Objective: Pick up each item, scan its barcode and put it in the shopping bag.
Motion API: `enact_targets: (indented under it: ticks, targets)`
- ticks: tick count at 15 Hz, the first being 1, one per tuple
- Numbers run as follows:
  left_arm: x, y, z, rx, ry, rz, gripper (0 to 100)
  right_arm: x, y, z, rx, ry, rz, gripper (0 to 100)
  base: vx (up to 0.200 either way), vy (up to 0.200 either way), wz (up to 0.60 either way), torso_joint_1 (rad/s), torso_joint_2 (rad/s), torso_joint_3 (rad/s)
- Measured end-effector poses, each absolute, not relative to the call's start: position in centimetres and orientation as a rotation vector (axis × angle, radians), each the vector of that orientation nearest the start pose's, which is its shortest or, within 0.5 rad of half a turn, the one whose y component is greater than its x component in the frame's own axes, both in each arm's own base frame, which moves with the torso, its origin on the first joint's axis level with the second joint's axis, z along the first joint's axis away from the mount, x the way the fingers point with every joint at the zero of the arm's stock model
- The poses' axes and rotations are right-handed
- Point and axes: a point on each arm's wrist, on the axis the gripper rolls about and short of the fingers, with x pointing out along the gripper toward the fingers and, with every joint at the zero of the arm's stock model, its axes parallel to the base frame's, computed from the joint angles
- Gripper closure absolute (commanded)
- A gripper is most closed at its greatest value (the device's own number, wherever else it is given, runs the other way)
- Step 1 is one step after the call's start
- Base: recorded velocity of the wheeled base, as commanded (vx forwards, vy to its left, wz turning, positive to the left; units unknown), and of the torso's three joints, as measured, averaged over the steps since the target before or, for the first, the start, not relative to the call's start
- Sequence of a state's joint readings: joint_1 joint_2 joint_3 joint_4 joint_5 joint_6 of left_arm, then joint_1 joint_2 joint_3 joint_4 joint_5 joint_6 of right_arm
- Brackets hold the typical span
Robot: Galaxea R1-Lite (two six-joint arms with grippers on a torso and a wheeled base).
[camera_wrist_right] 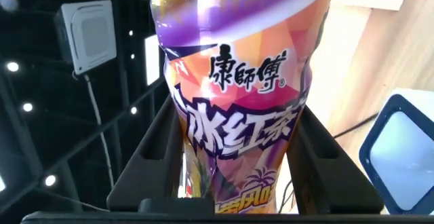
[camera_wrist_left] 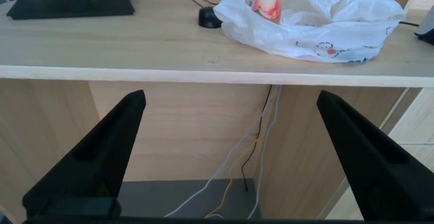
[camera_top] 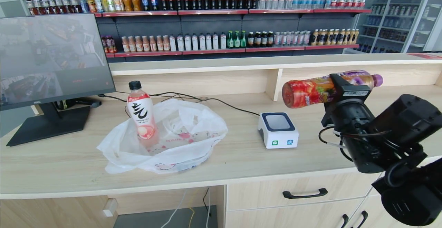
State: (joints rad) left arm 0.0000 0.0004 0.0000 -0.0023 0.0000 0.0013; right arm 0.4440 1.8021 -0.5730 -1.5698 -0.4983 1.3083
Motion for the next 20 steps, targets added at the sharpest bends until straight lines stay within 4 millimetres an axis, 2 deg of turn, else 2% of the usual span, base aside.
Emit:
enact_targets:
  ticks: [2,4,6,8,11,13,15,17,20]
  targets:
    - [-2.3,0.0,7.6,0.001,-0.002,0.0,0,24.9,10.9,20.5,1.352,-0.318,0.23,100,0.0,0.0,0.0,0.0,0.0,0.0]
    - [-2.3,0.0,7.6,0.002,-0.002,0.0,0,22.5,10.6,21.8,1.143,-0.304,0.354,100,0.0,0.0,0.0,0.0,0.0,0.0]
    - [-2.3,0.0,7.6,0.003,-0.002,0.0,0,20.6,10.3,22.8,0.94,-0.303,0.514,100,0.0,0.0,0.0,0.0,0.0,0.0]
    - [-2.3,0.0,7.6,0.003,-0.002,0.0,0,19.6,10.2,23.2,0.759,-0.321,0.612,100,0.0,0.0,0.0,0.0,0.0,0.0]
    - [-2.3,0.0,7.6,0.003,-0.002,0.0,0,19.8,10.2,22.7,0.473,-0.305,0.599,100,0.0,0.0,0.0,0.0,0.0,0.0]
    - [-2.3,0.0,7.6,0.003,-0.002,0.0,0,20.5,10.5,21.9,0.298,-0.233,0.537,100,0.0,0.0,0.0,0.0,0.0,0.0]
    - [-2.3,0.0,7.6,0.003,-0.002,0.0,0,21.3,10.4,22.1,0.133,-0.226,0.42,100,0.0,0.0,0.0,0.0,0.0,0.0]
    - [-2.3,0.0,7.6,0.002,-0.001,0.0,0,21.9,10.2,23.1,0.06,-0.262,0.266,100,0.0,0.0,0.0,0.0,0.0,0.0]
    - [-2.3,0.0,7.6,0.002,-0.001,0.0,0,21.9,10.3,24.1,0.04,-0.362,0.248,100,0.0,0.0,0.0,0.0,0.0,0.0]
